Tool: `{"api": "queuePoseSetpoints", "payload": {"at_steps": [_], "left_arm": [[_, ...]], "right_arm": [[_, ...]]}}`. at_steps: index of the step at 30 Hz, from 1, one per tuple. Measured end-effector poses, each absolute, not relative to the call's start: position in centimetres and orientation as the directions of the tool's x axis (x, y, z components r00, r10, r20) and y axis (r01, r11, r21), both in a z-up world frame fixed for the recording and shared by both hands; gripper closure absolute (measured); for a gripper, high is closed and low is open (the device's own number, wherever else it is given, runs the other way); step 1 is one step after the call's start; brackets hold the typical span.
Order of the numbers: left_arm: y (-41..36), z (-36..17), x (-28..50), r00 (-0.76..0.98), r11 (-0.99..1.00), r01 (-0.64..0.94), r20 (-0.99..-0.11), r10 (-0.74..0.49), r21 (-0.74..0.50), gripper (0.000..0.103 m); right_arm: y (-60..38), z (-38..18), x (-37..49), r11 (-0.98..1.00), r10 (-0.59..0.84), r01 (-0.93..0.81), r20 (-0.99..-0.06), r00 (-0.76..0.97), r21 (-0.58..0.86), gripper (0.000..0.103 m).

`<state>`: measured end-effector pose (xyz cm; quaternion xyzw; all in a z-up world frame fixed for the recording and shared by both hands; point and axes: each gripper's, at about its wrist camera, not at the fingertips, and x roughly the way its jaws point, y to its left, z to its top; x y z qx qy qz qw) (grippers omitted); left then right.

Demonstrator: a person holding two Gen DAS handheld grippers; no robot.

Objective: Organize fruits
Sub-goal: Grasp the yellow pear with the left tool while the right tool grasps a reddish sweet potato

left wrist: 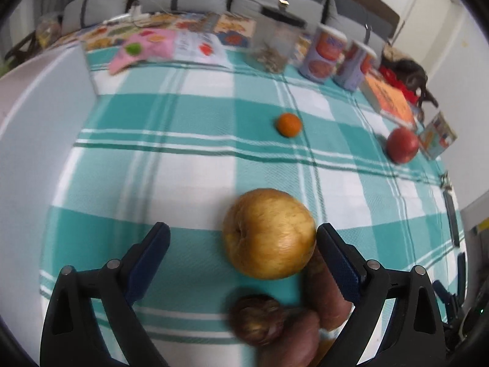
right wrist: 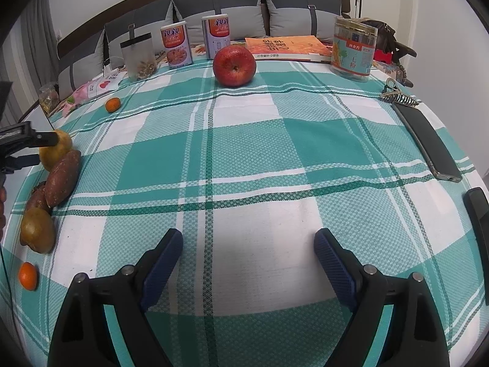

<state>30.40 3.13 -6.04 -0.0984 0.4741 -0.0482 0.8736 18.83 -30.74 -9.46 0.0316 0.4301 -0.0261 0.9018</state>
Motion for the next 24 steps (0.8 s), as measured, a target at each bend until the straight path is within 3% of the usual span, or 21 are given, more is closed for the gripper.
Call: {"api": "queuePoseSetpoints", "payload": {"at_steps": [10,24], "left_arm": [[10.4,-4.9,29.4,0.573,0.964,-0.165,-0.816,-0.078,-0.208,0.007],[5.9,-6.8,27.1,0.561,0.992,-0.006,-0.821,-0.102,-0.127,0.007]], "right_arm": [[-30.4,-9.5,19.0,0.997,-0.03,0.073,-0.78,0.625,0.02,0.015],[-30.6,-9.5,18.8,0.997,-0.028,0.073,-0.779,0.627,0.022,0.015]]}}
